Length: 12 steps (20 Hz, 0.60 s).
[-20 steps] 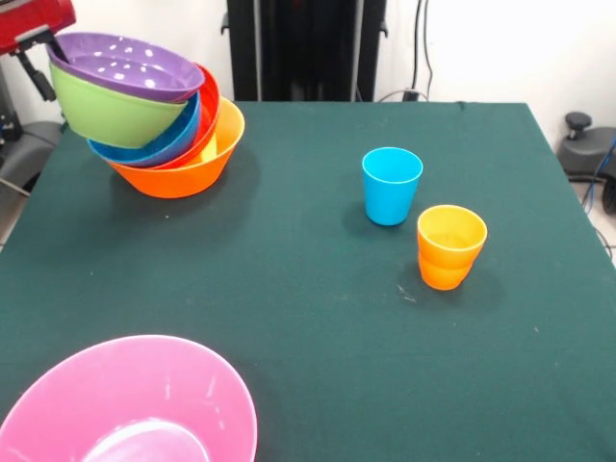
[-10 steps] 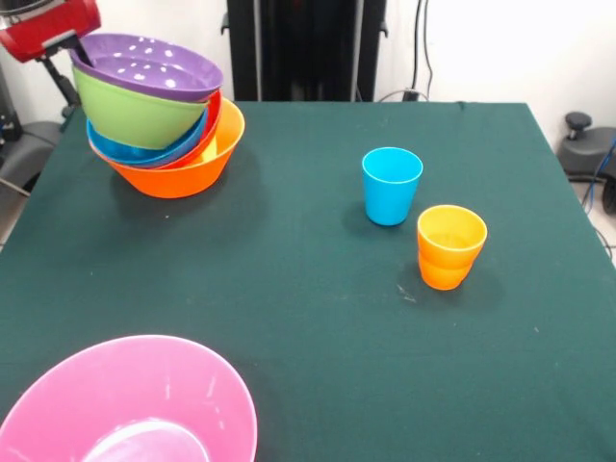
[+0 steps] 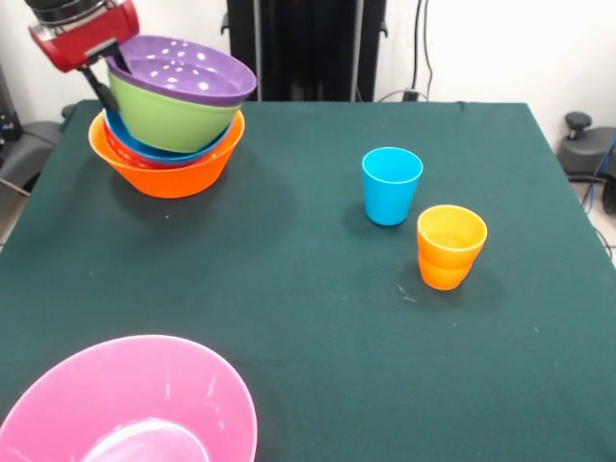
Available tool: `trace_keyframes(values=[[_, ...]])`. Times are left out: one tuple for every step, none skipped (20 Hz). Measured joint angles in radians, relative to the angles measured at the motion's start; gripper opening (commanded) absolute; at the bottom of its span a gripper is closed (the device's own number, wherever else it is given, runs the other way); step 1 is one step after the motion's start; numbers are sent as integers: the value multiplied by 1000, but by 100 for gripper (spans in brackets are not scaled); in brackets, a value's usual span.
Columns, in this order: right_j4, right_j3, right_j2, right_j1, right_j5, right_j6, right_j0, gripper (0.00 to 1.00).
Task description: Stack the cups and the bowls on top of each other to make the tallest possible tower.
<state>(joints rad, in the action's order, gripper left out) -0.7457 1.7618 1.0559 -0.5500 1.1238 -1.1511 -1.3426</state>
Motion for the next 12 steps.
trace_keyframes(values=[[0,0,-3,0,0,0,6,0],[0,0,-6,1,0,0,12,0],[0,0,-13,3,0,0,24,0],[0,0,-15,4,0,0,27,0],[0,0,-19,6,0,0,32,0],[0,0,-20,6,0,0,34,0],[0,0,-23,7,0,0,36,0],[2,0,-28,7,0,0,40,0],[5,-1,-34,7,0,0,43,0],[9,-1,-41,7,0,0,46,0],[10,-1,-43,7,0,0,46,0],[11,-2,-45,6,0,0,46,0]])
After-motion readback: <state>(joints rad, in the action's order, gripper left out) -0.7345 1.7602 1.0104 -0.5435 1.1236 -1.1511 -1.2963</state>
